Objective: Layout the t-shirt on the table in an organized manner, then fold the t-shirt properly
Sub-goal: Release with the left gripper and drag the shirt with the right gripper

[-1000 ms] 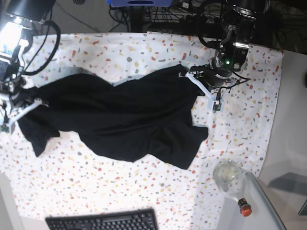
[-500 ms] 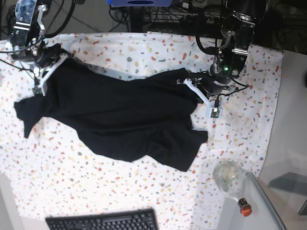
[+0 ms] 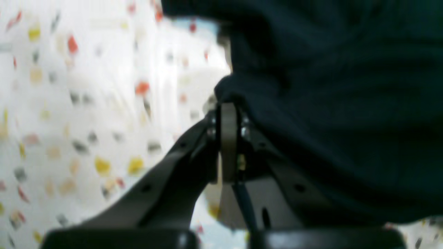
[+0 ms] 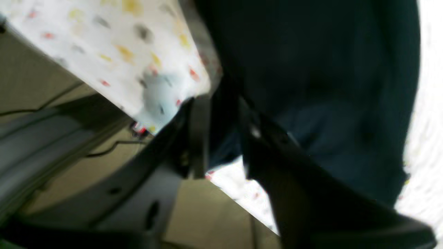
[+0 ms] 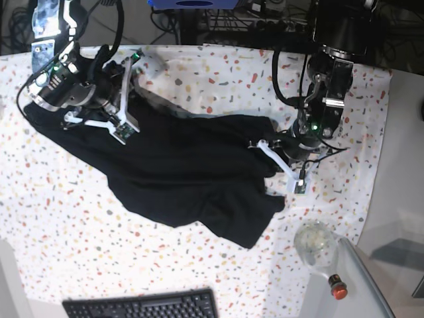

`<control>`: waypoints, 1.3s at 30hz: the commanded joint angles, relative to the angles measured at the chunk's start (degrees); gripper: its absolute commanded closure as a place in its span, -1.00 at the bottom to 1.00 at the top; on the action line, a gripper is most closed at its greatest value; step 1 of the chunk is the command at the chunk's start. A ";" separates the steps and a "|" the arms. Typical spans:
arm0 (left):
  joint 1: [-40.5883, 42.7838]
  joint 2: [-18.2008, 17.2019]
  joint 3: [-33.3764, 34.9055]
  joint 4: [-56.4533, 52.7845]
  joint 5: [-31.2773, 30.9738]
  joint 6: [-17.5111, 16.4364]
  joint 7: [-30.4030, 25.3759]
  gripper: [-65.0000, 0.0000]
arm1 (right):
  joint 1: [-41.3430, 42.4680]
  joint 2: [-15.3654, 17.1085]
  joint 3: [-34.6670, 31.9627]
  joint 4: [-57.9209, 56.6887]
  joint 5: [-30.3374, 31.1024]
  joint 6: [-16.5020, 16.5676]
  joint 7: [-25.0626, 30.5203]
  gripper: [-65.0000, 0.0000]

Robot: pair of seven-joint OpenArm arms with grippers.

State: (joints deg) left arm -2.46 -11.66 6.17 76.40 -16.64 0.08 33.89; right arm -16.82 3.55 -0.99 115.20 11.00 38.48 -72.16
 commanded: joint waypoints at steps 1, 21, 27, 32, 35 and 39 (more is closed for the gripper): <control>-1.89 -0.69 -0.59 0.30 0.16 0.41 -1.14 1.00 | 0.34 0.89 -0.54 1.07 -0.76 0.42 0.03 0.37; 10.41 0.19 -26.44 7.77 -8.45 -12.16 -1.14 -0.29 | 36.56 2.56 7.19 -49.48 -1.11 -7.84 31.77 0.25; 17.98 0.28 -31.54 9.27 -10.13 -13.66 -1.41 -0.29 | 47.63 2.65 3.59 -71.99 -1.11 -8.02 40.56 0.25; 21.49 0.28 -31.71 9.53 -10.13 -13.66 -1.49 -0.29 | 50.45 2.12 -1.86 -82.10 -1.03 -8.19 46.18 0.25; 22.11 0.28 -31.71 9.53 -10.13 -13.66 -1.49 -0.29 | 50.36 1.42 -3.88 -85.53 -1.03 -8.81 51.11 0.27; 22.11 0.28 -31.54 9.45 -10.13 -13.66 -1.49 -0.29 | 49.92 1.50 -3.88 -88.52 -0.94 -13.56 54.89 0.33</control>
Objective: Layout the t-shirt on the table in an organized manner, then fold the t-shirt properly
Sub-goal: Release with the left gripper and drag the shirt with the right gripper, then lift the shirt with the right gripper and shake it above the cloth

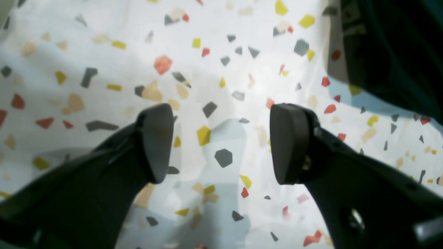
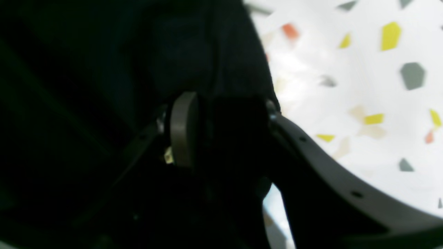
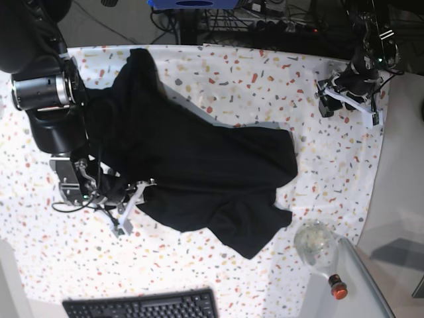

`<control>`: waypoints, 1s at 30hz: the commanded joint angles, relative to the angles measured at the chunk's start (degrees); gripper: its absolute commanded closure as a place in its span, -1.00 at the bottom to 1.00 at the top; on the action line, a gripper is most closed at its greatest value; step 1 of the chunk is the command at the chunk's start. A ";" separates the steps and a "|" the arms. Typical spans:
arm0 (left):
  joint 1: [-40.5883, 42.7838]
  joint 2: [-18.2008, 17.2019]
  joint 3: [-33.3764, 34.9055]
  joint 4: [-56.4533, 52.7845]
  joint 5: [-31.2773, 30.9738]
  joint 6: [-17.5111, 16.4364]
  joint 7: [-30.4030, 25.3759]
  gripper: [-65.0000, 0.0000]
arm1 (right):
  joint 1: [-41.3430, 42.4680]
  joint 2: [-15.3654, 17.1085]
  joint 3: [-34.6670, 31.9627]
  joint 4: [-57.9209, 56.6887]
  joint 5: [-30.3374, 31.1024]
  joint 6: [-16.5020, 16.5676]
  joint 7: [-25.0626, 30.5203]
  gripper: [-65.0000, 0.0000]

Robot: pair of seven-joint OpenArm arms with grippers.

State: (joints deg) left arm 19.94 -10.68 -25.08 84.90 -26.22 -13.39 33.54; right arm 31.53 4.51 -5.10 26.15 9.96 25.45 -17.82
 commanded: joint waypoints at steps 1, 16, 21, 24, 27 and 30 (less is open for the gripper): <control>-0.30 -0.71 -0.19 0.94 -0.55 -0.20 -1.14 -0.29 | 0.95 0.63 0.22 0.71 0.11 -0.62 0.73 0.45; -0.38 -0.80 0.07 0.42 -0.02 -0.20 -0.88 -0.29 | -14.08 1.86 12.62 53.10 0.02 -0.62 -18.00 1.00; -0.74 -0.71 0.16 0.42 -0.02 -0.20 -0.88 -0.29 | -14.87 1.95 17.46 62.07 0.02 -0.62 -25.56 1.00; -1.09 -0.71 0.51 0.42 -0.02 -0.20 -0.88 -0.29 | -16.36 1.95 17.46 66.46 0.02 -0.62 -28.73 1.00; -1.09 -1.06 3.85 0.85 -0.02 -0.20 -1.06 -0.29 | -18.56 1.51 17.46 71.65 0.11 -0.62 -29.52 1.00; -1.18 -1.15 6.58 0.94 -0.02 -0.20 -1.14 -0.29 | -20.06 1.16 16.58 75.08 0.20 -0.62 -29.60 1.00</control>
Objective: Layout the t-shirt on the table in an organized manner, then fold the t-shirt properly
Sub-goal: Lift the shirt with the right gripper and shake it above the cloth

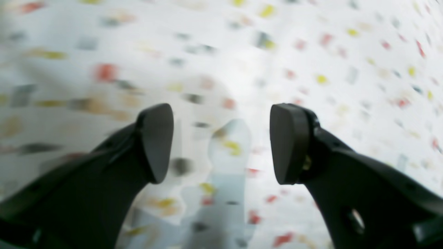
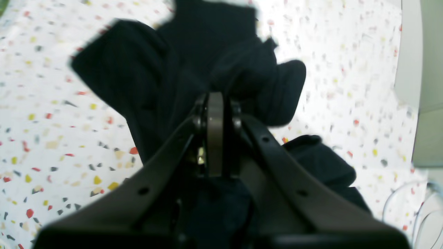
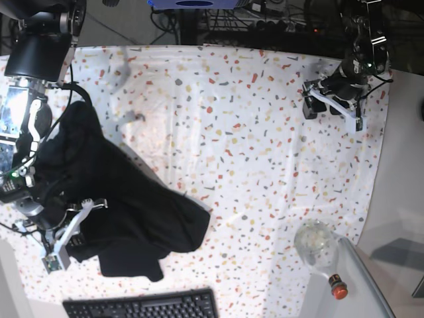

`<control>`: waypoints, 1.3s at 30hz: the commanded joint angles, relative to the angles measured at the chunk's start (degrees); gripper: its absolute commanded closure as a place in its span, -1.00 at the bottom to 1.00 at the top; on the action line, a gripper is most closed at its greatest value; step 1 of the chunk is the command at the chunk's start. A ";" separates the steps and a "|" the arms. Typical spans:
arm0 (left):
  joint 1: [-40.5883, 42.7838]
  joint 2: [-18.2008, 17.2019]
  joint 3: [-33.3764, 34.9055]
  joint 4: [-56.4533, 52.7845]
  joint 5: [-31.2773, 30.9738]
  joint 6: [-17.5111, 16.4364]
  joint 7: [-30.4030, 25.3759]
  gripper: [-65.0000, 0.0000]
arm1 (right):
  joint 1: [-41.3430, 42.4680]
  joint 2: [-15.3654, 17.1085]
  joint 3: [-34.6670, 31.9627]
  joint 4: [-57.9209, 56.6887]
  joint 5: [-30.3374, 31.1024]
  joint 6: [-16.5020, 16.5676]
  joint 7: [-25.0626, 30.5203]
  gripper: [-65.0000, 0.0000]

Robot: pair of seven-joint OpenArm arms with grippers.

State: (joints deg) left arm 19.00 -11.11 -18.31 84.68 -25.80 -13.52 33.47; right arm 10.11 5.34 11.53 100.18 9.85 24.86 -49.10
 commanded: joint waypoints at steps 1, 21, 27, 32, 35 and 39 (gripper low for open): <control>-0.67 -0.71 0.68 1.16 -0.44 -0.06 -1.08 -0.29 | 1.01 -0.03 -1.38 1.14 0.31 -0.03 1.32 1.00; -3.75 -1.76 4.02 0.28 -0.44 0.29 -0.99 -0.29 | -5.14 -8.82 -24.06 -5.02 0.13 -0.12 -3.34 1.00; -3.14 -2.12 4.02 0.19 -0.44 0.29 -0.99 -0.29 | -8.22 -8.64 -23.97 -2.91 0.04 -0.12 -8.44 0.47; -2.96 -2.12 4.02 0.11 -0.44 0.29 -0.99 -0.29 | -11.82 -5.56 -24.67 8.35 -0.04 -6.62 -3.51 0.02; -2.96 -2.12 4.02 -0.33 -0.44 0.29 -0.99 -0.29 | -9.80 -5.12 -26.43 8.79 -0.04 -9.70 -3.51 -0.04; -2.96 -1.94 4.02 -1.12 -0.44 0.29 -0.99 -0.29 | -4.35 -4.95 -29.16 4.92 -0.04 -9.79 -3.87 -0.03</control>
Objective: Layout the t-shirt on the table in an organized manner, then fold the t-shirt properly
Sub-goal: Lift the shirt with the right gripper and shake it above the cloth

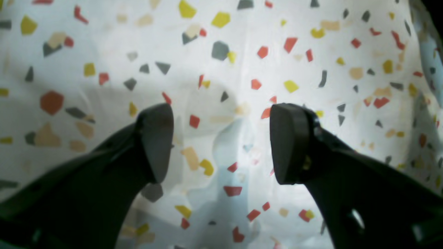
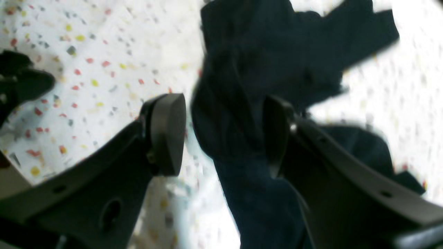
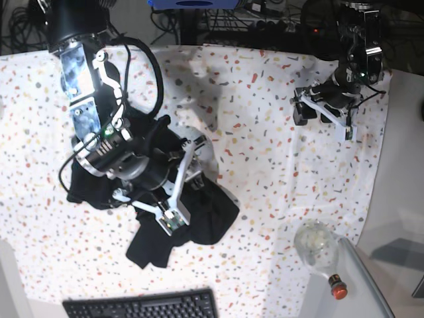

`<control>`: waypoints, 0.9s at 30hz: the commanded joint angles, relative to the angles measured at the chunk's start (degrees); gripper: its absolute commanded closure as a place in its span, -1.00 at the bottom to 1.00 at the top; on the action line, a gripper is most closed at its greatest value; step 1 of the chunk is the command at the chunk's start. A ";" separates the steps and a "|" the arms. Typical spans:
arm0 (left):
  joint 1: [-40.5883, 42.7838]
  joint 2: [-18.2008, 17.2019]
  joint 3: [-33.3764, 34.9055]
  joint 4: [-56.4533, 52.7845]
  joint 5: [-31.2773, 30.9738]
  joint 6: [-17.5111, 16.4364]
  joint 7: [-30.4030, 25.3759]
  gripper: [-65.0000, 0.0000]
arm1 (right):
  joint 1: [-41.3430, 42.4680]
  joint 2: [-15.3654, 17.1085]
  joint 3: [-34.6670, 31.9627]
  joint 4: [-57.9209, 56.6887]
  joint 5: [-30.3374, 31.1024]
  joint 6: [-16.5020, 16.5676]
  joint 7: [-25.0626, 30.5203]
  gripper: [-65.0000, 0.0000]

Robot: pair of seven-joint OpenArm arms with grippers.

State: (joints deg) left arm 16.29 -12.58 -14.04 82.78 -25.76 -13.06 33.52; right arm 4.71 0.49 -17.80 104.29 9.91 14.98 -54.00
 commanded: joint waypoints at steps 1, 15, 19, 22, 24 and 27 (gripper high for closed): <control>-0.25 -0.48 -0.24 0.51 -0.48 -0.17 -1.03 -0.29 | 2.54 -0.36 -0.79 -0.95 -0.11 0.09 1.03 -0.04; 1.24 -0.65 -0.24 0.16 -0.48 -0.17 -1.12 -0.29 | 12.92 -2.38 -6.77 -27.32 0.24 -6.50 9.65 0.12; 1.51 -0.65 -0.24 0.16 -0.48 -0.17 -1.12 -0.29 | 12.56 -2.38 -2.20 -24.07 0.33 -6.41 7.36 0.27; 1.60 -0.65 -0.24 0.16 -0.48 -0.17 -1.12 -0.29 | 12.12 -2.47 -0.44 -20.91 0.33 -6.41 7.10 0.10; 1.60 -0.65 -0.24 0.16 -0.48 -0.17 -1.12 -0.29 | 12.30 -3.26 0.62 -20.29 0.33 -6.50 7.10 -0.03; 1.60 -0.65 -0.24 0.16 -0.48 -0.17 -1.12 -0.29 | 13.27 -4.93 1.32 -21.52 0.07 -6.50 6.04 -0.11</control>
State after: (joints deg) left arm 18.09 -12.67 -14.09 82.19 -25.78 -12.95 33.28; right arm 16.27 -3.90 -16.51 82.11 9.52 8.54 -48.71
